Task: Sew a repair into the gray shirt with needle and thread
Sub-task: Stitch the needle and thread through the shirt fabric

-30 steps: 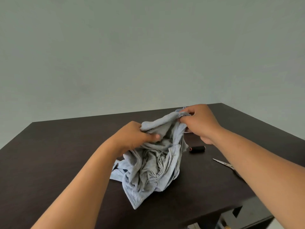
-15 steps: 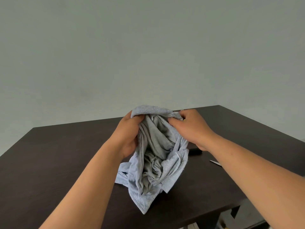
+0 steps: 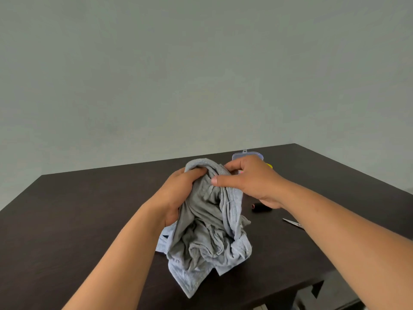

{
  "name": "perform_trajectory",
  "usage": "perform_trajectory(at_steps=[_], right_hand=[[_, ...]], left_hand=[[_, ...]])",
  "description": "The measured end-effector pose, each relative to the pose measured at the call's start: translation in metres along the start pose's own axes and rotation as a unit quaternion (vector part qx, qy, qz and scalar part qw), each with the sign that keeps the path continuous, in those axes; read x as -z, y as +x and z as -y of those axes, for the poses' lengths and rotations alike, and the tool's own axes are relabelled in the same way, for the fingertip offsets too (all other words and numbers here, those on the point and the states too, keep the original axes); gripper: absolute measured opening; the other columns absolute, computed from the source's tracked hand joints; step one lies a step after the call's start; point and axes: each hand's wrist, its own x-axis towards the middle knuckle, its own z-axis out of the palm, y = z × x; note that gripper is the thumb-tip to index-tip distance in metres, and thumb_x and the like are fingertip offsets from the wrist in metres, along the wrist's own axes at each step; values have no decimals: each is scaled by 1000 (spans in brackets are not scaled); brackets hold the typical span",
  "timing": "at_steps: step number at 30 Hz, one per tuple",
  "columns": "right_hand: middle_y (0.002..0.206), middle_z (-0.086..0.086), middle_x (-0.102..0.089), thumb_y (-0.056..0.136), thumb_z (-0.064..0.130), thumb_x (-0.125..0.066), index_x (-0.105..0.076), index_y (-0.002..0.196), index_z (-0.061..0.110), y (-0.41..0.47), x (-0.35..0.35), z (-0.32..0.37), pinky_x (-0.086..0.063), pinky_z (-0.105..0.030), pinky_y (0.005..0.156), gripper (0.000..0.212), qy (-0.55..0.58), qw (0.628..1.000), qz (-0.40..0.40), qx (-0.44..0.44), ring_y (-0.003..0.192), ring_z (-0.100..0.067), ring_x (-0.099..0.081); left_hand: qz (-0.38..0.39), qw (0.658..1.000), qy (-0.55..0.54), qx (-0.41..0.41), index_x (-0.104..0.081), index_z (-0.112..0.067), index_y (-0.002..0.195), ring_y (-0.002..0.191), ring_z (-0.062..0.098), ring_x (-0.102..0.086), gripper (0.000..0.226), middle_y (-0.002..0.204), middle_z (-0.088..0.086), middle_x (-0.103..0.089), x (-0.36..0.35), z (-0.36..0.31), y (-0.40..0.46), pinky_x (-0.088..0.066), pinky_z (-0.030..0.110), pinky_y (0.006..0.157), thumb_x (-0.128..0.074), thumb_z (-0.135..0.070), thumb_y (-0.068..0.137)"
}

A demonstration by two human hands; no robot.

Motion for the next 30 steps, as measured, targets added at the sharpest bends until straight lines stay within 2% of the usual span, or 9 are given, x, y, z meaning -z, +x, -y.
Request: perform_trajectory(at_steps=[4,8,10,13,18,22,25,27,30], right_hand=[[80,10,-76,84,25,-78,-77,86,23,1,3,-2,-49,-13,72,3,-31,999,-36,8,79,3,-68],[86,10,-76,86,12,-73,-77,95,19,4,10,4,-54,-16,70,12,-61,990,-112,55,81,-3,-70],[87,9,-76,86,12,-72,-77,94,20,3,11,8,-53,-15,72,13,-92,983,-133,90,81,-4,-70],[92,7,-73,85,12,-72,-77,93,20,2,9,14,-53,-21,77,12,-123,970,-165,131,85,-9,-68],[88,-1,-67,84,10,-70,-75,88,14,2,11,18,-53,-40,80,8,-168,946,-215,175,83,-16,-63],[87,-3,-67,83,11,-72,-75,88,13,0,13,35,-51,-29,75,6,-158,929,-255,218,81,-16,-61],[84,-7,-67,84,14,-73,-74,85,9,-1,14,50,-46,-26,70,5,-146,915,-278,254,79,-16,-60],[85,-8,-68,84,13,-72,-74,86,7,-4,14,59,-46,-27,71,7,-123,914,-280,266,80,-17,-61],[87,-6,-69,85,14,-72,-75,88,9,-6,14,63,-47,-24,71,7,-109,917,-275,267,82,-14,-61]], left_hand=[[20,999,36,-31,-70,-12,116,98,29,-76,22,105,12,-78,3,4,-3,-58,42,90,-60,-23,100],[73,983,156,-60,-70,-18,116,101,20,-75,36,108,2,-79,9,5,-5,-58,33,90,-82,-12,83],[22,969,233,-78,-73,-20,107,93,15,-76,30,99,-2,-80,8,8,0,-58,32,86,-85,-15,80],[-98,935,321,-116,-71,-13,89,70,16,-61,17,82,4,-75,4,7,4,-49,33,66,-70,-31,90],[-181,913,324,-172,-56,1,83,61,15,-38,27,67,5,-53,0,-14,0,-30,29,54,-53,-23,95],[-210,909,285,-218,-53,-8,77,60,15,-41,23,67,4,-54,-6,-40,-6,-32,15,45,-44,-16,96],[-193,922,193,-273,-65,-11,109,85,12,-61,30,98,1,-71,-12,-55,-9,-52,26,78,-38,-10,95],[-172,930,107,-306,-62,-22,123,108,10,-66,39,117,-4,-69,-14,-60,-9,-55,36,98,-38,-7,95],[-124,939,32,-319,-50,-34,136,122,13,-63,45,132,-2,-64,-16,-60,-10,-52,39,105,-41,-5,102]])
